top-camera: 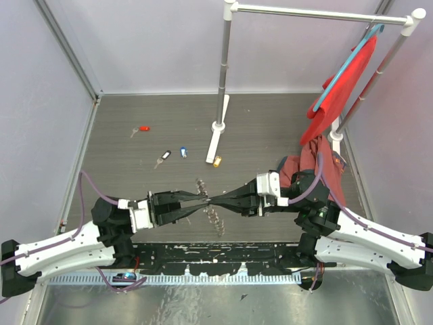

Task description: Put the keys on the keyring

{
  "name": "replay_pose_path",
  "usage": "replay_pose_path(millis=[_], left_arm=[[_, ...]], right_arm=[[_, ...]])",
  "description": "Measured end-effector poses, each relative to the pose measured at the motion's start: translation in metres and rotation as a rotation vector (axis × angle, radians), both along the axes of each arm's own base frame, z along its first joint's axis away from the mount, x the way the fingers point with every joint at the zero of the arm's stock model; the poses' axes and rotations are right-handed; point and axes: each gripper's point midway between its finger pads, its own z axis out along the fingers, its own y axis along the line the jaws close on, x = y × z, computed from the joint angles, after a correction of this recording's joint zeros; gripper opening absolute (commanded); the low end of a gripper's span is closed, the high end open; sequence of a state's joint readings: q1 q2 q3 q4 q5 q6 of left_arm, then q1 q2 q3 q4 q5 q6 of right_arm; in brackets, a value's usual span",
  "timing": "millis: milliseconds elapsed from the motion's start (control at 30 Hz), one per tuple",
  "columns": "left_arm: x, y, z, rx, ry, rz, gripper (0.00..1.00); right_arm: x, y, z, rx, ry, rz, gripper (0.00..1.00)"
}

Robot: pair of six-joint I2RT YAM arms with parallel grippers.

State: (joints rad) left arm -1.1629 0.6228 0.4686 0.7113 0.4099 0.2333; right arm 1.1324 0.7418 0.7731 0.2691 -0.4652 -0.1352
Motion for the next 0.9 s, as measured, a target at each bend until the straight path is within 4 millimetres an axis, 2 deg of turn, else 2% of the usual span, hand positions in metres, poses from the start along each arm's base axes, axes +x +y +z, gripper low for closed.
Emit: replay_pose_path(millis=[100,300,400,533,633,767,900], left_arm=[[0.0,-0.001,-0.001,0.004,0.002,-0.001,0.19],[0.0,-0.001,-0.002,0.009,0.007,-0.001,0.0],[0.002,-0.001,-0.002,0.008,0.013,0.003,0.0],[0.004,-0.001,-0.006,0.022,0.025,0.014,0.0],[0.007,-0.001,-0.017,0.073,0.037,0.037,0.0],[0.012,-0.002,-0.039,0.235,0.053,0.072,0.0],[0.013,0.005,-0.043,0.361,0.056,0.091,0.0]], right_arm=[[0.0,0.0,0.0,0.0,0.0,0.0,0.01],[0.0,0.0,0.001,0.003,-0.002,0.0,0.01],[0.0,0.0,0.001,0.004,-0.005,0.0,0.05],[0.0,0.0,-0.002,-0.013,-0.01,-0.004,0.26],[0.001,-0.001,-0.005,-0.056,-0.02,-0.006,0.35],[0.0,-0.006,0.005,-0.103,-0.05,-0.014,0.4],[0.001,-0.011,0.002,-0.177,-0.061,-0.028,0.4]])
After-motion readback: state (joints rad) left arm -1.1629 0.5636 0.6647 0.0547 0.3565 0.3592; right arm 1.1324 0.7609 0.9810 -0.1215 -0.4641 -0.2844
